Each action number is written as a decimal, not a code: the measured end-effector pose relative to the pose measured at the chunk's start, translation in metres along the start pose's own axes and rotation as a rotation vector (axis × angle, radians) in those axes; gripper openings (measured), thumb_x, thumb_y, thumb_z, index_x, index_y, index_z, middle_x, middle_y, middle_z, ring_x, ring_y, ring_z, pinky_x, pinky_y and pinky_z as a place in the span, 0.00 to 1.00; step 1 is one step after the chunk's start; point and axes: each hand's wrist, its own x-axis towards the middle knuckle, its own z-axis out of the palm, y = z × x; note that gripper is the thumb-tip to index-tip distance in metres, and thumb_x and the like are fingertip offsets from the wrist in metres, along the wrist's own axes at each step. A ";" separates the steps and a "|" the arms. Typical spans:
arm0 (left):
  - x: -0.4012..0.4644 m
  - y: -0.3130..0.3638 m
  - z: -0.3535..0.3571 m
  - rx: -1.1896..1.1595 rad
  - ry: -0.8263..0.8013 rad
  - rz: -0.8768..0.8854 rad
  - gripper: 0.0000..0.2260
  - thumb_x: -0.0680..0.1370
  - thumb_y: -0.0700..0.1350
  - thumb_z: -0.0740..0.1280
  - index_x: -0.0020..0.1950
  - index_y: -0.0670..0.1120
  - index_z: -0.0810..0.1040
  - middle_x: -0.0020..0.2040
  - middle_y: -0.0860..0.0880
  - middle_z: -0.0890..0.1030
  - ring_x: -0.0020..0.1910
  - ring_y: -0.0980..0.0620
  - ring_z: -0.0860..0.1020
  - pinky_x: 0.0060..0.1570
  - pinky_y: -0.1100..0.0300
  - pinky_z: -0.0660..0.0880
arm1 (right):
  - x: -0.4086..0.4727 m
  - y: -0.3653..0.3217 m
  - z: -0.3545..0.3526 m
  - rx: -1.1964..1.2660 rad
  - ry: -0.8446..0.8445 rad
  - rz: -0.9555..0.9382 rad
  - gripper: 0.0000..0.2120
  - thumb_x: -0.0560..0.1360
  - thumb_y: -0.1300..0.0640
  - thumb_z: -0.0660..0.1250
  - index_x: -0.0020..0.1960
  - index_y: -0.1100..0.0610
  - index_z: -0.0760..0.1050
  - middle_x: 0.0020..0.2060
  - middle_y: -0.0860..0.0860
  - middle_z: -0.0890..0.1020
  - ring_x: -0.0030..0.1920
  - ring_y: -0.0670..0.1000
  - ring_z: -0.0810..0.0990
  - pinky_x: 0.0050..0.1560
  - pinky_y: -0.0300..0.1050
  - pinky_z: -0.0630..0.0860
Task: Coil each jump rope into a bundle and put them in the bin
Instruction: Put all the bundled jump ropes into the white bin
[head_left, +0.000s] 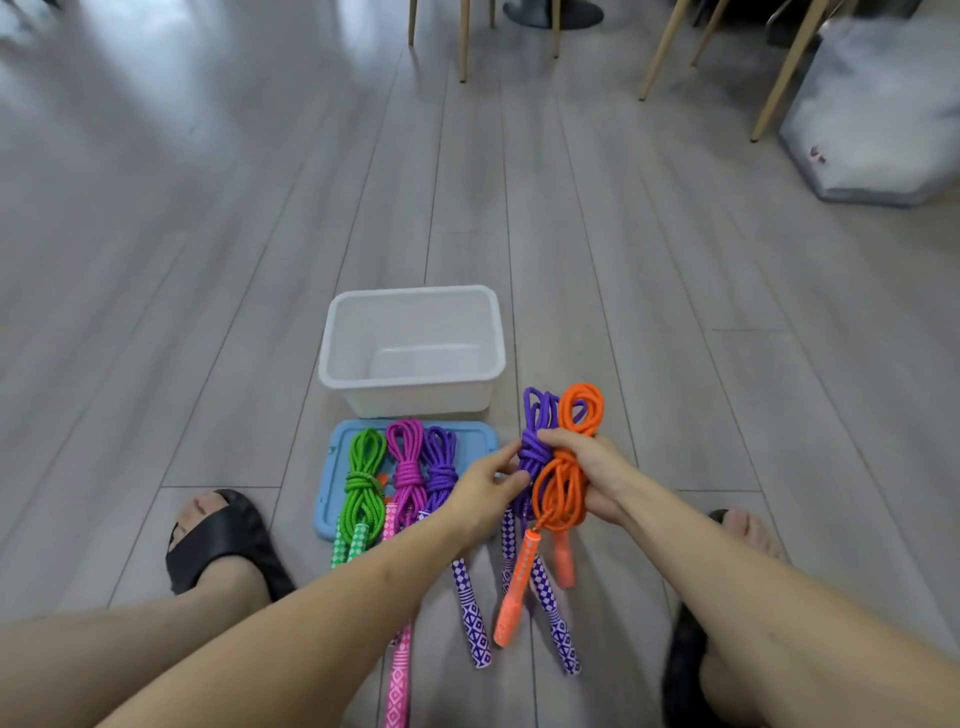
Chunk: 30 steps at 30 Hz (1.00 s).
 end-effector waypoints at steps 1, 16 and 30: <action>-0.004 0.013 -0.001 -0.030 0.010 0.030 0.20 0.83 0.37 0.65 0.73 0.53 0.72 0.54 0.44 0.81 0.46 0.57 0.80 0.51 0.64 0.79 | -0.009 -0.011 0.004 0.018 -0.027 -0.019 0.09 0.78 0.65 0.69 0.55 0.70 0.80 0.44 0.67 0.85 0.40 0.63 0.87 0.40 0.55 0.85; -0.032 0.215 -0.111 -0.296 0.014 0.262 0.42 0.66 0.65 0.77 0.74 0.54 0.63 0.57 0.48 0.84 0.58 0.47 0.83 0.62 0.51 0.77 | -0.112 -0.212 0.122 0.051 -0.172 -0.493 0.11 0.76 0.66 0.69 0.58 0.67 0.80 0.45 0.64 0.83 0.39 0.60 0.84 0.47 0.58 0.82; 0.080 0.167 -0.225 0.254 0.154 0.223 0.20 0.68 0.40 0.75 0.59 0.50 0.77 0.50 0.41 0.84 0.46 0.45 0.83 0.53 0.37 0.81 | 0.032 -0.254 0.202 0.325 -0.257 -0.340 0.06 0.79 0.61 0.64 0.48 0.61 0.79 0.39 0.58 0.82 0.39 0.57 0.83 0.46 0.53 0.82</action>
